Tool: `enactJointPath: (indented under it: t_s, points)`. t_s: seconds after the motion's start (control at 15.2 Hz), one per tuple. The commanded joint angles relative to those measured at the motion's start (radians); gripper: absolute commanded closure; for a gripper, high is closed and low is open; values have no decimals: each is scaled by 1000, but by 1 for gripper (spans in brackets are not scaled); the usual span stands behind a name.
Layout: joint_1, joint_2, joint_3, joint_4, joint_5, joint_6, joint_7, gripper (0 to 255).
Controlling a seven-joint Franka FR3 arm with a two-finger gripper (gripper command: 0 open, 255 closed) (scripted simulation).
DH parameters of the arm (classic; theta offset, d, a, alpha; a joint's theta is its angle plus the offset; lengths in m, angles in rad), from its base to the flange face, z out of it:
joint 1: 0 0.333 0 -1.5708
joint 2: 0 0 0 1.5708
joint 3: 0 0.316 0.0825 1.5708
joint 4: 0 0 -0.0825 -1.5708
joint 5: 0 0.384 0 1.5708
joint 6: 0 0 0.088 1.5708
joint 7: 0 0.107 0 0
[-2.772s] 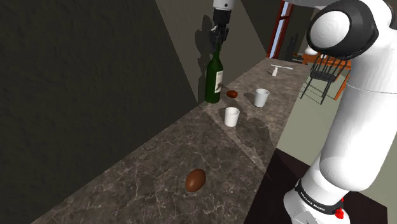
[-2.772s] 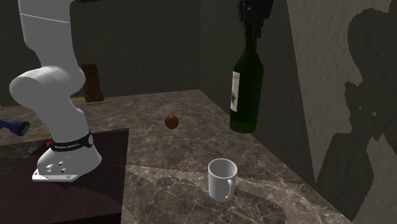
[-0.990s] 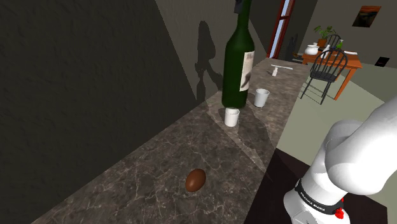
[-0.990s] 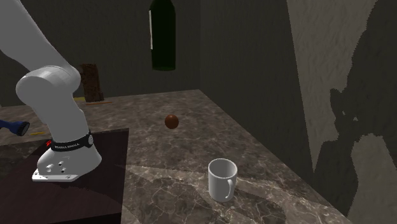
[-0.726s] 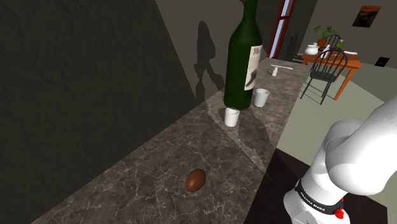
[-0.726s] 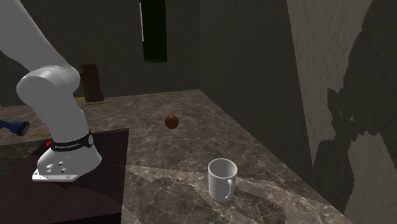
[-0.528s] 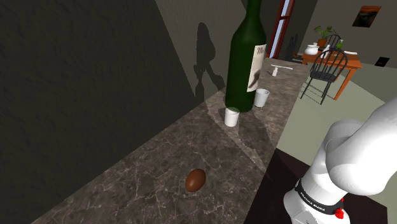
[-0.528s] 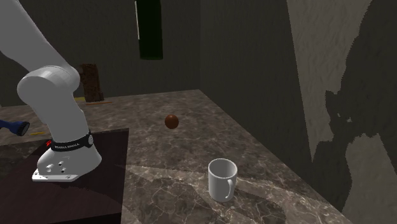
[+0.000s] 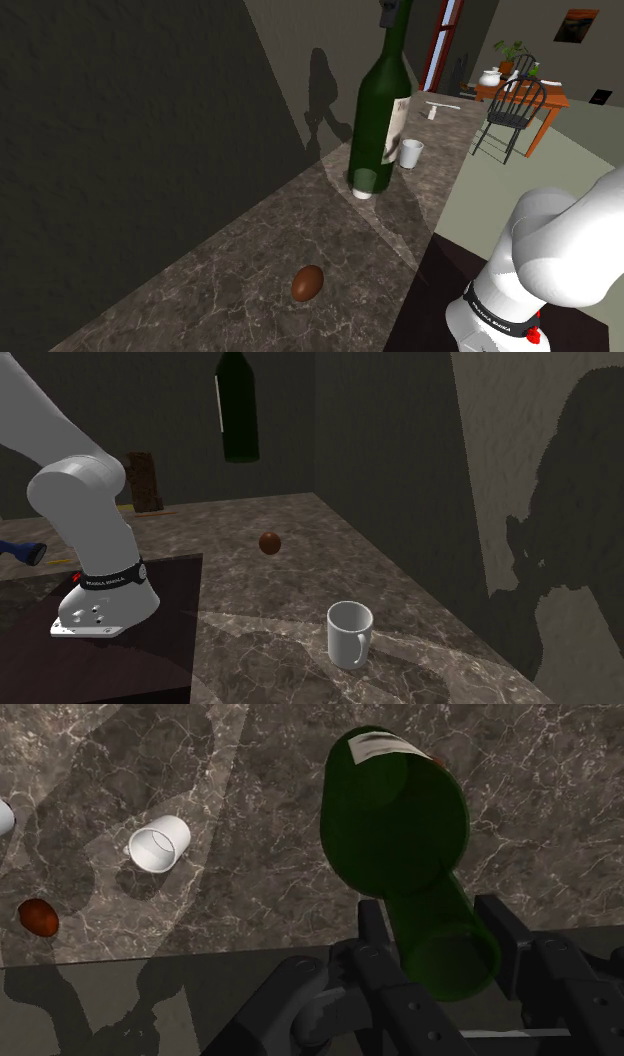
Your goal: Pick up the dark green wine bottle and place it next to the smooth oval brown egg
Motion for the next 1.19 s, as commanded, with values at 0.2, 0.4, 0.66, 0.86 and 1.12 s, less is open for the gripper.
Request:
enactJointPath:
  t_s: [0.2,0.4,0.66,0.86,1.12]
  points:
    - [2,-58,-2,-135,4,77,-4,255]
    - [4,-89,-3,-206,7,119,-6,255]
    - [6,-125,-4,-296,9,172,-9,255]
    - [7,-150,-4,-360,11,211,-10,255]
    - [9,-180,-4,-441,14,262,-12,255]
